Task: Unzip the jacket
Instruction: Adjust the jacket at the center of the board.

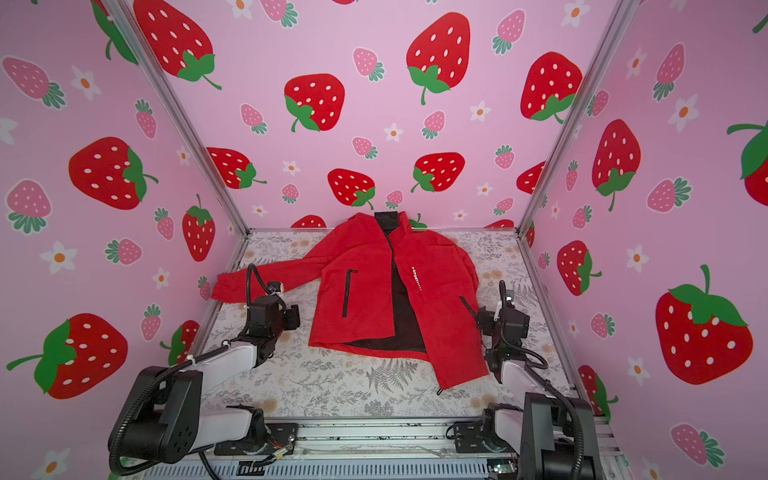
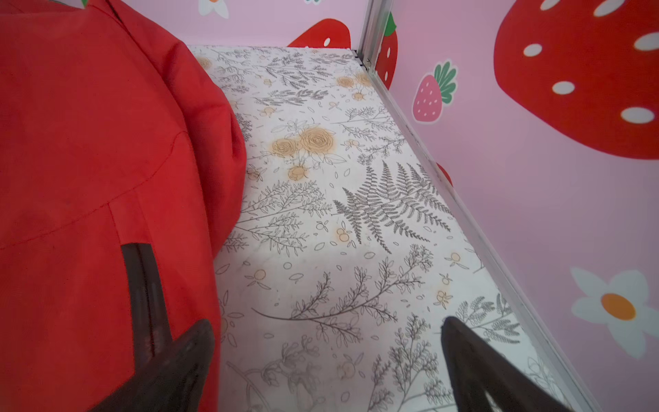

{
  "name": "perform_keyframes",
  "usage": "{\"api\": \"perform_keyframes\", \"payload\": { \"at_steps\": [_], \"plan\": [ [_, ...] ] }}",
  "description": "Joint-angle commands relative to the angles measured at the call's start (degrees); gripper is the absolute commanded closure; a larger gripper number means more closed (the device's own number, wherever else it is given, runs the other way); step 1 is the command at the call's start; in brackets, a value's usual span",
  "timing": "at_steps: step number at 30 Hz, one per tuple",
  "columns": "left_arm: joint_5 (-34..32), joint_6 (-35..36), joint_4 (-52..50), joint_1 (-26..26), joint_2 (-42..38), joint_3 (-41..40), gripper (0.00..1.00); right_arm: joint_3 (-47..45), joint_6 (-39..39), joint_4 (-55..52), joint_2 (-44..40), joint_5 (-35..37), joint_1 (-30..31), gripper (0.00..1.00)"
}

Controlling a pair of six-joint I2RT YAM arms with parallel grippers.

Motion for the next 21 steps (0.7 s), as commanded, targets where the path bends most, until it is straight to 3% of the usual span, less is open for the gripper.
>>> {"api": "perform_keyframes", "payload": {
  "at_steps": [1,8,19,20,21],
  "plan": [
    [-0.6,4.9,18.1,0.2,0.9,-3.1,0.29,0.5,-1.2,6.6,1.3,-0.8,0.3,0.01],
    [1.6,6.3,25.2,1.3,10.3,-1.0,0.28,-0.6,0.7,5.6,-0.9,-2.1,0.9,0.01],
    [7.5,3.1,20.0,5.7,13.7,2.8,0.26,-0.5,-0.5,11.2,3.1,-3.3,1.6,0.01],
    [7.7,2.9,19.6,5.9,13.6,2.9,0.23,-0.1,-0.4,11.7,4.0,-3.2,1.6,0.01],
    [7.7,2.9,19.7,5.9,13.6,2.9,0.07,0.1,-0.3,12.7,5.0,-3.1,1.6,0.01]
  ]
}}
